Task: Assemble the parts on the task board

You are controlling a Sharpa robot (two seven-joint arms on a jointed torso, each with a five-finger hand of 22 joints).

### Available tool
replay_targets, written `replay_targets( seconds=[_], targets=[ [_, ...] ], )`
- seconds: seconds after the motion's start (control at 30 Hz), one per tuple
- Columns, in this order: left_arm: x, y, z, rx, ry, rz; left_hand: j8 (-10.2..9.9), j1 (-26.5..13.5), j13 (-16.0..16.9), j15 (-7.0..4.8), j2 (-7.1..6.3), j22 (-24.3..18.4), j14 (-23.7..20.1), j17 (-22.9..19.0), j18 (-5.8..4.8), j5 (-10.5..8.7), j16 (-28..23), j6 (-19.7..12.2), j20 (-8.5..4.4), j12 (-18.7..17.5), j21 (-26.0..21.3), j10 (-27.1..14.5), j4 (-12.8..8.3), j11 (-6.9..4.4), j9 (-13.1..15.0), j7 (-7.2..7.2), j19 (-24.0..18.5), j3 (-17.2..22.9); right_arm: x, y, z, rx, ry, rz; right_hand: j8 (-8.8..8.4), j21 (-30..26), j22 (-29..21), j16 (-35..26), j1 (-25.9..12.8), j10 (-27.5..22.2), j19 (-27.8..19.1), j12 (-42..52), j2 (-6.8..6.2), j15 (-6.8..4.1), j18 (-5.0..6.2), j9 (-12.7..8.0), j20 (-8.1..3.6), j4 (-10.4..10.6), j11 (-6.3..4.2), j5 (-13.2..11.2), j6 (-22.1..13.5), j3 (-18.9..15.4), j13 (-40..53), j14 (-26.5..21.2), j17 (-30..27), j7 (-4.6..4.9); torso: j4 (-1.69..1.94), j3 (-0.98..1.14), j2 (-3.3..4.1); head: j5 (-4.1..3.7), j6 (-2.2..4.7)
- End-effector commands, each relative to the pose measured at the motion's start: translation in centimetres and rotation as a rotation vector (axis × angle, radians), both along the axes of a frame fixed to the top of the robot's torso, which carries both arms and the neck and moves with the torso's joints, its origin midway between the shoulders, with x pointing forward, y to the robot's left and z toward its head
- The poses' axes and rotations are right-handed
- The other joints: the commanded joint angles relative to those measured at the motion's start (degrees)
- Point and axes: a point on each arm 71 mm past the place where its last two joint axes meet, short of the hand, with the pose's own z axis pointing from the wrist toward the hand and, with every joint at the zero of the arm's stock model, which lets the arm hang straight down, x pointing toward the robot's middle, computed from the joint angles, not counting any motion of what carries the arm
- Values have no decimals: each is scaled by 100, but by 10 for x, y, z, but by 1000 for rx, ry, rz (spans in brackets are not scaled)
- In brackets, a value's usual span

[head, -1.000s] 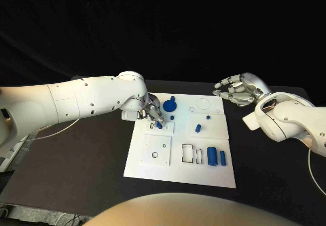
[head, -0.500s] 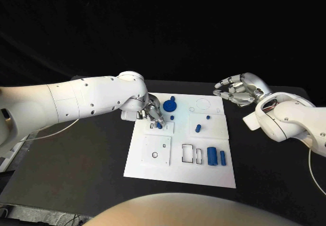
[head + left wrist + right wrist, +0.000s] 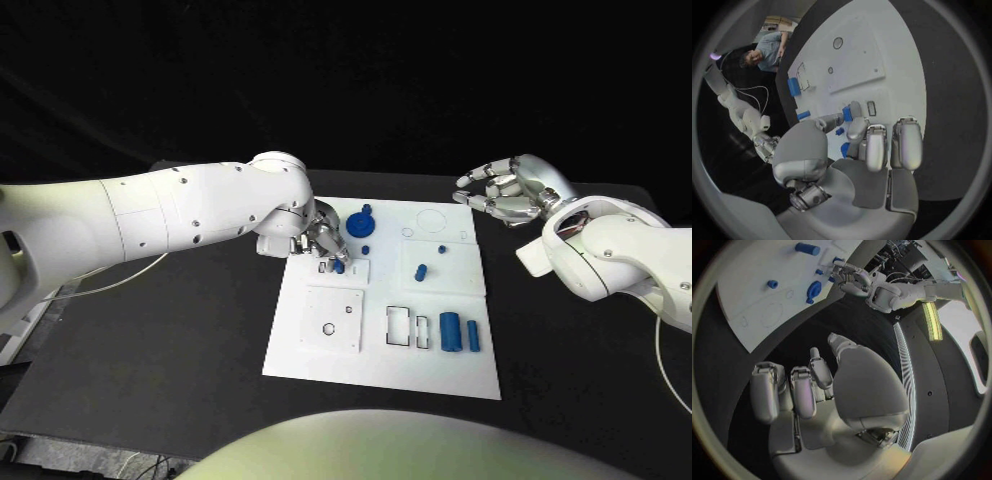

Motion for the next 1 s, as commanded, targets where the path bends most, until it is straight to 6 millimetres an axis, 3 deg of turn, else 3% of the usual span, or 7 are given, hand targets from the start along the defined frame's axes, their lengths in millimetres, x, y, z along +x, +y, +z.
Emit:
replay_targets(
  seconds=[0.03,0.57,0.8,1.0],
  targets=[
    [-4,-1,-5,15,26,-20,-16,-76,-5,-34,13,257,474,1051,-94,-31,-8,19,-3,13,-20,-29,50,11,-8,1,16,-5,-1,1,0,-3,-7,15,33,-29,916,-33,-31,-41,112,-13,-30,-7,57,-9,-13,27,11,6,-27,-4,-6,399,736,5,-1,3,-1,-6,0],
    [-6,-1,-6,15,32,-28,-9,-112,-3,-35,-27,262,474,1051,-95,-32,-8,34,-3,17,-19,-27,83,9,-11,-1,19,-71,0,1,0,-3,-8,15,37,-33,914,-32,-33,-34,110,-10,-38,-8,58,-9,-13,27,10,-5,-26,-9,-1,401,741,4,1,-2,1,-12,0],
    [-8,1,-5,7,28,-27,-7,-228,-18,-38,-67,241,471,1036,-89,-22,-14,51,-6,14,-34,-32,231,5,-24,-8,7,-237,0,0,0,-4,-9,15,39,-35,912,-36,-39,-34,110,-10,-39,-8,58,-9,-14,32,10,-9,-25,-12,-2,399,733,3,-1,-2,-1,-13,0],
    [-6,3,5,-30,-3,-5,-7,-230,-41,-38,-67,222,465,1016,-84,-20,-24,51,-6,2,-46,-42,237,5,-25,-9,-6,-244,1,-1,0,-5,-10,12,39,-35,912,-36,-39,-34,110,-10,-39,-8,58,-9,-14,32,10,-9,-25,-12,-2,399,733,3,0,-4,-5,-25,0]
  ],
)
